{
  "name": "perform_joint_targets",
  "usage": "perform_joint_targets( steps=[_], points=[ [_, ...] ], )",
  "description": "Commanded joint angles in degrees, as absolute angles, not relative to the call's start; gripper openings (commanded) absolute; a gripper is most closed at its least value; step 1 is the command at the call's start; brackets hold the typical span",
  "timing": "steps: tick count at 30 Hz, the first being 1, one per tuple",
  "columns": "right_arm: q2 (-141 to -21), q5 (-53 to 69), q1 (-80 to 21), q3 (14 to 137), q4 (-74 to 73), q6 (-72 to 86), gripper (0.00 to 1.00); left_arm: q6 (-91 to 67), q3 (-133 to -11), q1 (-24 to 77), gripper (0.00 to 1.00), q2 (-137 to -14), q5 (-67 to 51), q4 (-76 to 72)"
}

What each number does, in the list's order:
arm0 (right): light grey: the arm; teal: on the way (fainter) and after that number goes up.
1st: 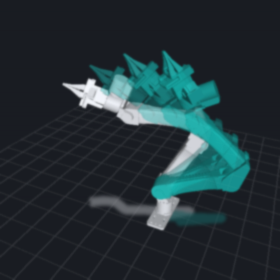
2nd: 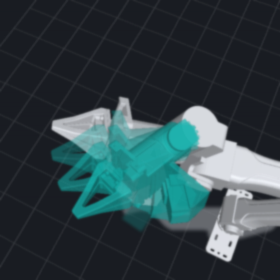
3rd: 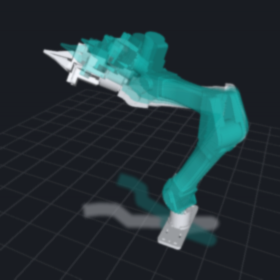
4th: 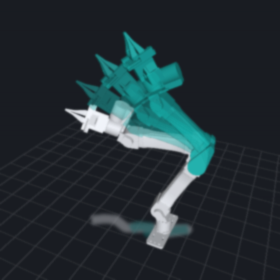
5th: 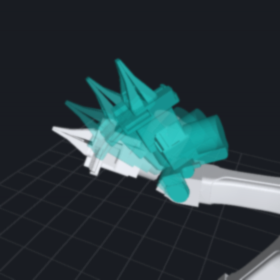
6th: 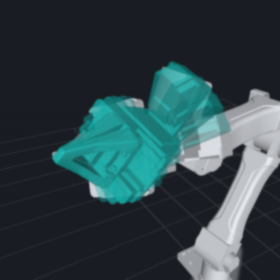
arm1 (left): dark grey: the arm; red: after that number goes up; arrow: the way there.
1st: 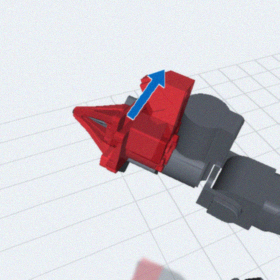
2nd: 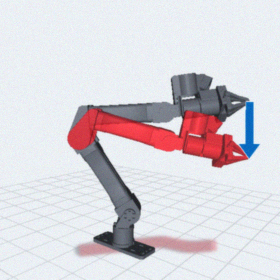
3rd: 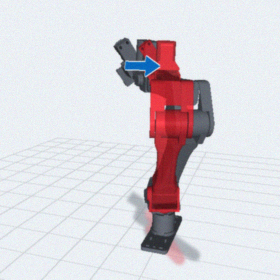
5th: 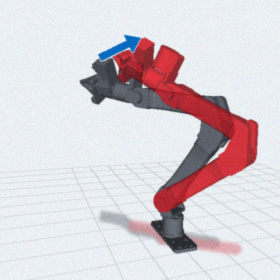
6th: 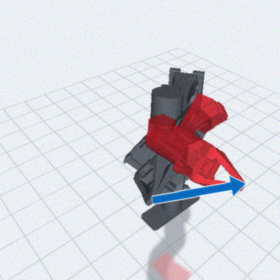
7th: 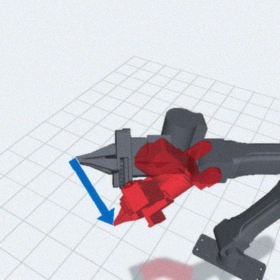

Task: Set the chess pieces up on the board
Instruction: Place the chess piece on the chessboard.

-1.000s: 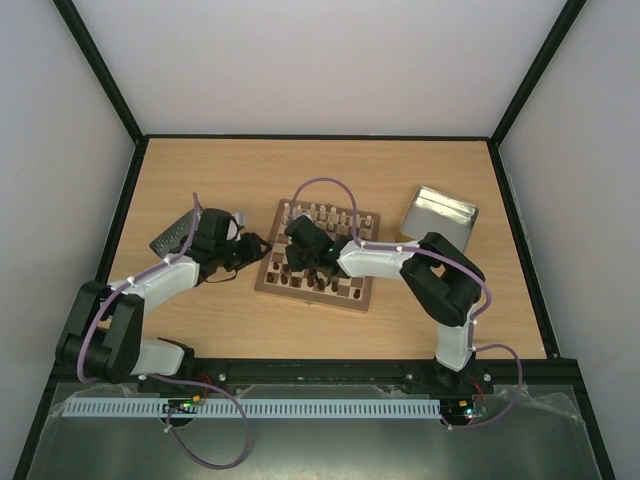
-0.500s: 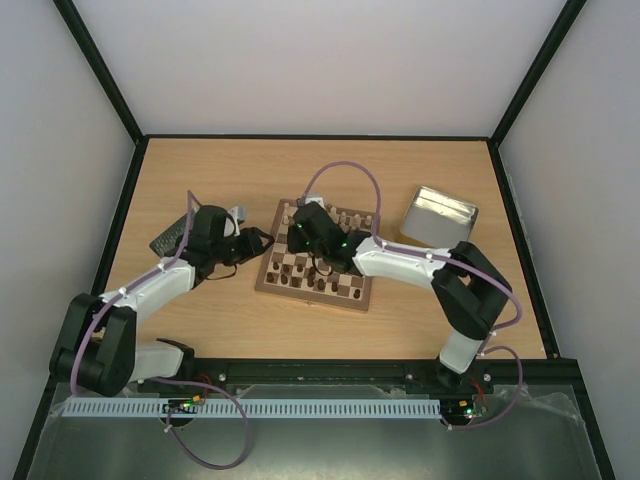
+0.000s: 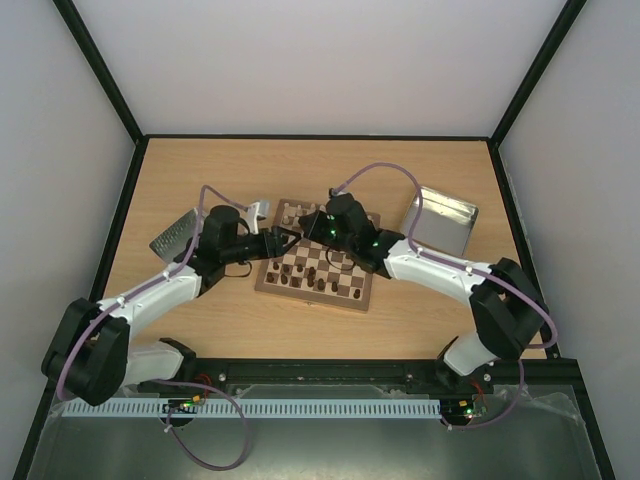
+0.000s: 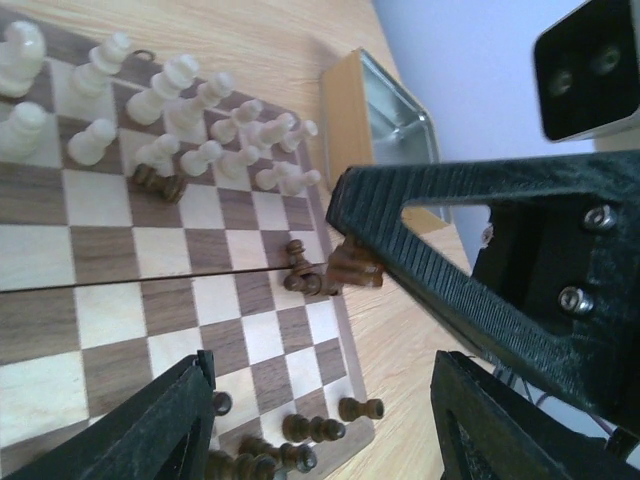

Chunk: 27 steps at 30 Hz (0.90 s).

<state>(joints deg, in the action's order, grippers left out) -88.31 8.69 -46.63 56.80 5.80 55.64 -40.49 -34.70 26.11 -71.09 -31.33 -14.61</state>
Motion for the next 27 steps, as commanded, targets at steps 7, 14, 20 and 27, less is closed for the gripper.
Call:
perform_joint_targets(
  steps=[7, 14, 20, 27],
  points=[
    [-83.14, 16.40, -46.32, 53.85, 8.54, 62.22, 0.03, -40.42, -37.01, 28.06, 0.52, -73.51, -38.57, -23.32],
    [-81.96, 18.63, -46.29, 53.13, 8.32, 61.85, 0.03, -40.41, -38.45, 28.21, 0.36, -73.92, -38.16, -22.21],
    [-81.44, 20.93, -46.24, 52.39, 6.51, 58.48, 0.03, -37.66, -39.42, 28.21, 0.28, -73.60, -38.05, -21.67],
    [-80.07, 25.93, -46.25, 52.33, 4.56, 52.75, 0.04, -31.46, -41.86, 28.21, 0.26, -73.39, -38.66, -17.72]
  ],
)
